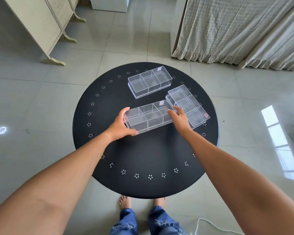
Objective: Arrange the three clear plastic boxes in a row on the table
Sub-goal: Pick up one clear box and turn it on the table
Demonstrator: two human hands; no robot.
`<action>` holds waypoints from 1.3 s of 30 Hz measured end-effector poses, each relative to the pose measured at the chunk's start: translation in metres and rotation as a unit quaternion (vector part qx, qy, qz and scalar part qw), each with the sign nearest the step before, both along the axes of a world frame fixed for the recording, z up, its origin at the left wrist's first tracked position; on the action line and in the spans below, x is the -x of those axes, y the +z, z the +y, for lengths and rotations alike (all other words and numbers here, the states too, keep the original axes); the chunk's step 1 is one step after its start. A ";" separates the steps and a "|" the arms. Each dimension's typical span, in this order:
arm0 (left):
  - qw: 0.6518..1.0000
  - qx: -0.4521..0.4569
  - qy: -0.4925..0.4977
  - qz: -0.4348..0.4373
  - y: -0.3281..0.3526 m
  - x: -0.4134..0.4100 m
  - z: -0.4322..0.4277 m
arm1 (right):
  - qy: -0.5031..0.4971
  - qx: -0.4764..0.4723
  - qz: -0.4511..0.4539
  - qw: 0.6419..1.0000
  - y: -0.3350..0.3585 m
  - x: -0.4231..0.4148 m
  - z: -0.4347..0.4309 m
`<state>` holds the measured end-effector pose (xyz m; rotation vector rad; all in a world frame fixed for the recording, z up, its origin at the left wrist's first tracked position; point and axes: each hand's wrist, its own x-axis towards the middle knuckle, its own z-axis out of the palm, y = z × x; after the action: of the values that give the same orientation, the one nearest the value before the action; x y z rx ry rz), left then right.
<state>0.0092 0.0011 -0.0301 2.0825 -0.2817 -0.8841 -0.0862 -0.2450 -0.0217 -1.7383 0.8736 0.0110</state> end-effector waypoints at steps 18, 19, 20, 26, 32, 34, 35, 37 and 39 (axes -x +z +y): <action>0.968 -0.022 0.058 0.244 0.041 -0.043 0.007 | 0.089 0.033 -0.014 0.995 0.005 0.015 -0.010; 0.968 -0.030 0.060 0.241 0.040 -0.041 0.005 | 0.081 0.028 -0.013 0.996 0.003 0.015 -0.009; 0.969 -0.036 0.061 0.238 0.038 -0.039 0.004 | 0.067 0.026 -0.008 0.997 0.000 0.015 -0.008; 0.983 -0.061 0.089 0.151 0.014 -0.033 -0.004 | -0.020 -0.018 0.064 0.998 -0.013 0.005 0.002; 0.985 -0.097 0.114 0.091 0.002 -0.030 -0.010 | -0.061 0.038 0.136 0.988 -0.011 -0.001 0.010; 0.984 -0.107 0.116 0.082 -0.003 -0.030 -0.009 | -0.064 0.043 0.134 0.988 -0.013 -0.002 0.011; 0.984 -0.109 0.117 0.079 -0.004 -0.030 -0.009 | -0.063 0.043 0.132 0.988 -0.014 -0.002 0.012; 0.984 -0.113 0.118 0.074 -0.005 -0.030 -0.010 | -0.058 0.046 0.132 0.989 -0.017 -0.002 0.013; 0.984 -0.113 0.117 0.071 -0.005 -0.029 -0.010 | -0.055 0.051 0.133 0.988 -0.019 0.000 0.015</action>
<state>0.0385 -0.0090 -0.0354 2.1911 0.1434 -0.9498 -0.0865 -0.2296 -0.0404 -1.8069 1.1813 0.1302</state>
